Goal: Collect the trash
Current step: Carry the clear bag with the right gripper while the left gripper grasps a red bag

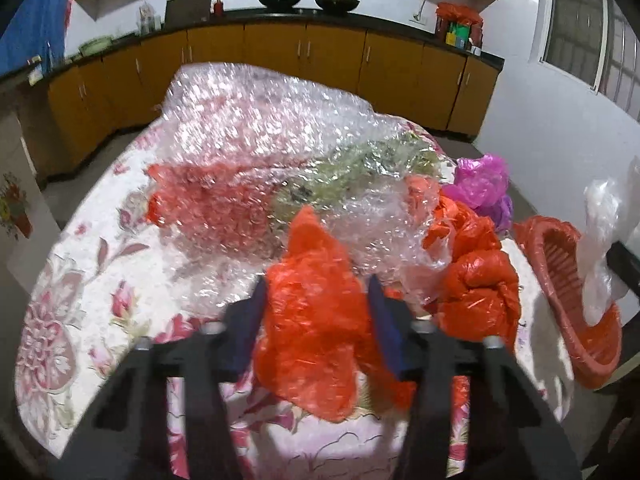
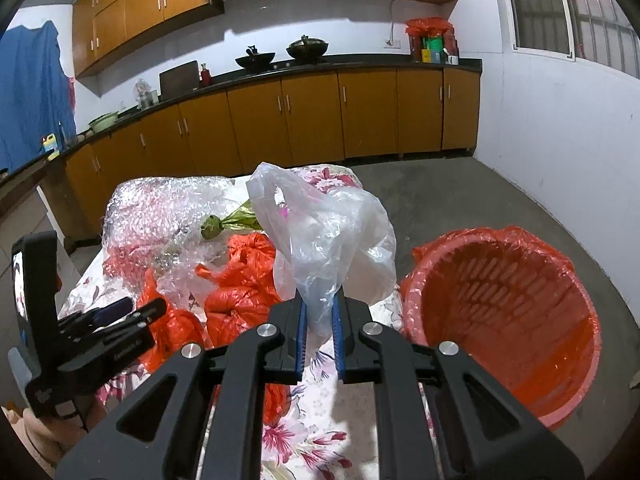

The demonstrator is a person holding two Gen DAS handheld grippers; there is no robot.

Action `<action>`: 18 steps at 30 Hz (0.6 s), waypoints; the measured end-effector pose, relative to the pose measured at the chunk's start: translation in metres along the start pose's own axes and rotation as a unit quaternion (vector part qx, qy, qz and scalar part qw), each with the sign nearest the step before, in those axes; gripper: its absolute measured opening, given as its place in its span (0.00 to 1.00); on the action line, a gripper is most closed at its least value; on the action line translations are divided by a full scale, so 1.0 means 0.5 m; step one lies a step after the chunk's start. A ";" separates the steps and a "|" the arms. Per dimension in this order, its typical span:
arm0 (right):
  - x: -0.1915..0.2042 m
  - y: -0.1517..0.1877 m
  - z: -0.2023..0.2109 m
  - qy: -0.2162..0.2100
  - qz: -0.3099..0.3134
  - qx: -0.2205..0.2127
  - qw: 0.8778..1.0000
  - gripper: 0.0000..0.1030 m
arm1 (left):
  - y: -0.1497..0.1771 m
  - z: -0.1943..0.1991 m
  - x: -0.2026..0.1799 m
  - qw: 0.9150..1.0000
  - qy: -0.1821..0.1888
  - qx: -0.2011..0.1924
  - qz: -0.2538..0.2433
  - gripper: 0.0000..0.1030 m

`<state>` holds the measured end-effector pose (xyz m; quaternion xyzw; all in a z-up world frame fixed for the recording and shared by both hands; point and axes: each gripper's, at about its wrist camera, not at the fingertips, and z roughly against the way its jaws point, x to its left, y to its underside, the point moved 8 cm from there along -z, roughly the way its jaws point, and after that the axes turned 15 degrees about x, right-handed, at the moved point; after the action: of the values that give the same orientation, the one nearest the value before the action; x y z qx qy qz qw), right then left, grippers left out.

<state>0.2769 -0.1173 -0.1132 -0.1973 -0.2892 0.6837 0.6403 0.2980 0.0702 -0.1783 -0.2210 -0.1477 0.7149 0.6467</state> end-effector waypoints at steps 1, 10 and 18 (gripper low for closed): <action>-0.002 0.001 0.000 0.000 0.000 0.000 1.000 0.11 | 0.001 -0.001 -0.001 1.000 0.010 0.003 0.000 0.28; -0.007 -0.001 0.028 0.000 -0.005 -0.010 1.000 0.11 | 0.003 0.060 -0.007 0.999 0.028 -0.024 -0.014 0.06; -0.018 -0.004 0.062 0.005 -0.004 -0.028 1.000 0.11 | -0.022 0.148 -0.014 0.997 0.032 -0.068 -0.019 0.05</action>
<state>0.2594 -0.1304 -0.0895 -0.2175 -0.3056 0.6717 0.6389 0.2704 0.0702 -0.1082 -0.2847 -0.1792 0.6835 0.6479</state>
